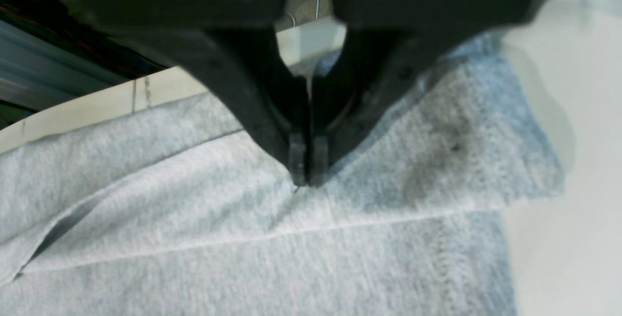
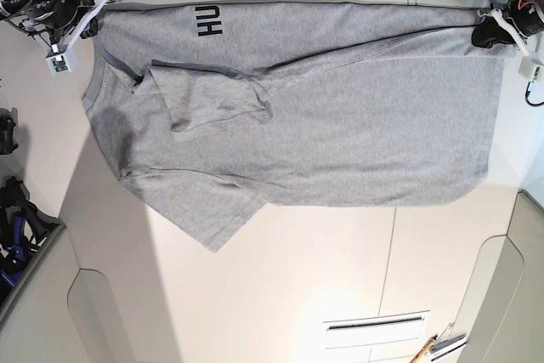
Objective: Fold the T-shirt properly
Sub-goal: 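Pull the shirt further toward the robot with both grippers, then release the shirt with the right gripper and move it to the hem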
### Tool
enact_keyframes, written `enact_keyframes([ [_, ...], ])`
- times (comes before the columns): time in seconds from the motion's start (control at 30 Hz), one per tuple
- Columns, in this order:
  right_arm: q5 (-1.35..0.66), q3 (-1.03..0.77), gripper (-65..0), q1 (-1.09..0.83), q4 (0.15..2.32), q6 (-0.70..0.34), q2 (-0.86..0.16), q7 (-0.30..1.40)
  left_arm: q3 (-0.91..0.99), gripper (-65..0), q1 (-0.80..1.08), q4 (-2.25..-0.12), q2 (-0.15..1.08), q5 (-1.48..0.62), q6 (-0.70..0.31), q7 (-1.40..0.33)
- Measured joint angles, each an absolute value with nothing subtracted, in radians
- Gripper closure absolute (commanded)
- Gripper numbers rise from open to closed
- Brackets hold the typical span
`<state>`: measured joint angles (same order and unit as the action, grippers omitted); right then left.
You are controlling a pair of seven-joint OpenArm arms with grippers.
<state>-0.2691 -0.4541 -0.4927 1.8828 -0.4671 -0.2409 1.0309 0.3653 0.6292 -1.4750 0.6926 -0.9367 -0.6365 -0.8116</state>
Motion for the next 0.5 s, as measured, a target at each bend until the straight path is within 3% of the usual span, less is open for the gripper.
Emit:
enact_keyframes([
  [0.27,-0.269,-0.454,0.0,-0.487,1.883,-0.467,-0.241,1.035,0.379,0.0,0.629,-1.475,0.690,-0.937,-0.640,-0.819],
  [0.5,-0.264,-0.455,0.0,-0.486,1.961,-0.467,-0.241,1.031,0.518,0.0,0.640,-1.463,0.678,-0.981,-0.688,-0.902],
])
